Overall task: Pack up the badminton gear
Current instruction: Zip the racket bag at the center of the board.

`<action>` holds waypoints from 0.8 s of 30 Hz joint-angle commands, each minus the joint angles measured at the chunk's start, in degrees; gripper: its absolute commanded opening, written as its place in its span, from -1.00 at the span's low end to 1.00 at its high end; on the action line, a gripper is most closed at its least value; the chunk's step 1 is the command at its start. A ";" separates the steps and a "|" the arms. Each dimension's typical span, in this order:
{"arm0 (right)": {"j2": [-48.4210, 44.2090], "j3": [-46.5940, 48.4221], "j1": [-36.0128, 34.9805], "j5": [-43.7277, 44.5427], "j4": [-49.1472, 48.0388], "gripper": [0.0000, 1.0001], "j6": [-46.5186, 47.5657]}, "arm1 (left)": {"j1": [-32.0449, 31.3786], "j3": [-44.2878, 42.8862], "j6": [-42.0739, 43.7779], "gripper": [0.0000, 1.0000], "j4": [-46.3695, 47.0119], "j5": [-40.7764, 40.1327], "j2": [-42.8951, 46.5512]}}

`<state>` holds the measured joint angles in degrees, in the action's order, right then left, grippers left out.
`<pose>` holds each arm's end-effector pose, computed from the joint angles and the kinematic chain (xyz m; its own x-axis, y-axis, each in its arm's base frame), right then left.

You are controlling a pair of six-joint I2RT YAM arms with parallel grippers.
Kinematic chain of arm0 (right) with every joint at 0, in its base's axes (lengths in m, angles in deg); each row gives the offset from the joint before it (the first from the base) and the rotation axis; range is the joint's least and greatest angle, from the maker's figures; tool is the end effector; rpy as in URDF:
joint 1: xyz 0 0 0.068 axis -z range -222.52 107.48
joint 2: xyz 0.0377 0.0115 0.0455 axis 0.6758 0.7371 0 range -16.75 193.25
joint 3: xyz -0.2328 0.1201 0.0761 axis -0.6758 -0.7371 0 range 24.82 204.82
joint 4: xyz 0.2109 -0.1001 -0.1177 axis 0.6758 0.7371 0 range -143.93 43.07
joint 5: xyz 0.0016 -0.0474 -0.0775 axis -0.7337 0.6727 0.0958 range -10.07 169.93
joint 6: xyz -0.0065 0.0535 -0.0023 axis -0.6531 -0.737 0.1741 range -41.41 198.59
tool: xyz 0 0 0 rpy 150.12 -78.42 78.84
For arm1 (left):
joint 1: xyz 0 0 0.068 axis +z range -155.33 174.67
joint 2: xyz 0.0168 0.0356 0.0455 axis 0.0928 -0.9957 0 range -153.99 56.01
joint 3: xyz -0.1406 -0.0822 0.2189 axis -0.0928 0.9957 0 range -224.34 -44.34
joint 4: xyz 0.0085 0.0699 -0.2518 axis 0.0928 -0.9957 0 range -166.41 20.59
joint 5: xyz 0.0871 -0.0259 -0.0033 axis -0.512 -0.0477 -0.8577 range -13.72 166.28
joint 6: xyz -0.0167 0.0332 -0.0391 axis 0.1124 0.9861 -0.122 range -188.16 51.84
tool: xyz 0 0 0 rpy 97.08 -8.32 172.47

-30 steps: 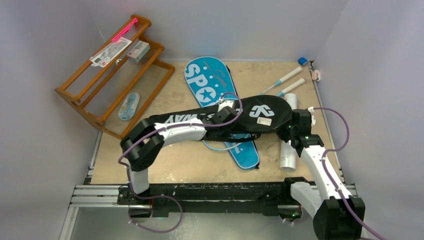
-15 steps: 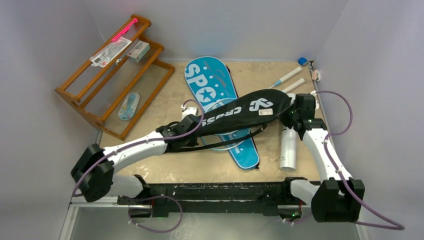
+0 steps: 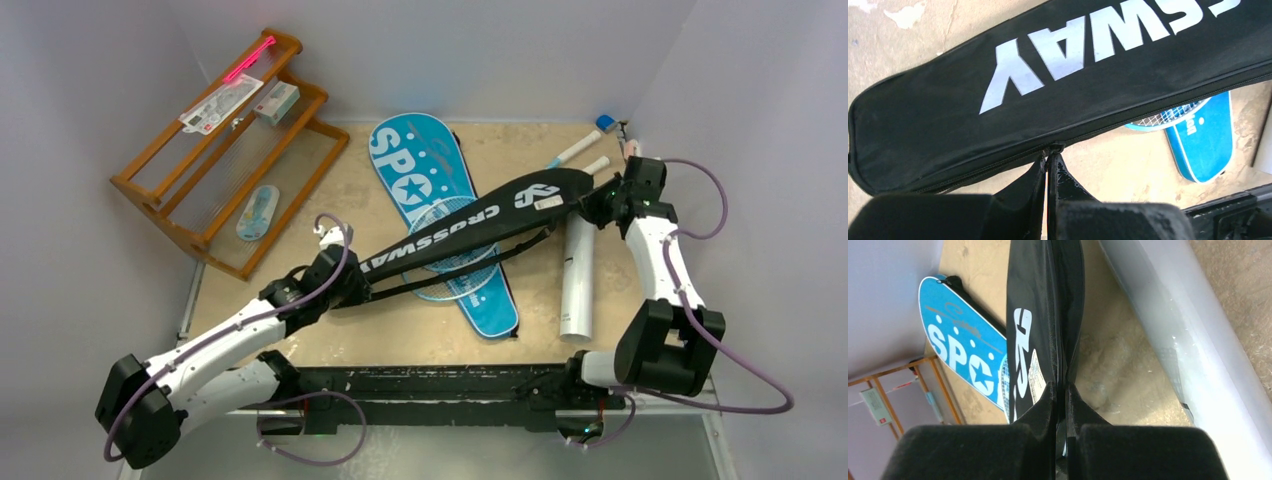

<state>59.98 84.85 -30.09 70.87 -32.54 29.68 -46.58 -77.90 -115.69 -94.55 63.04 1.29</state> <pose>0.2915 -0.0584 0.2901 -0.3270 0.8342 -0.4441 0.5140 0.5513 0.6571 0.1503 -0.1210 0.2179 -0.7528 -0.2947 -0.5886 -0.0478 0.9163 -0.3977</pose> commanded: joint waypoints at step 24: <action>6.25 10.87 6.16 -1.83 -5.66 -1.00 1.20 | 2.85 8.57 -6.73 -0.89 -3.97 3.73 15.96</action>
<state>68.26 93.18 -24.13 71.65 -33.83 29.75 -43.96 -67.96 -129.33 -105.09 62.74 18.21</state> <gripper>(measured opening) 0.027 0.007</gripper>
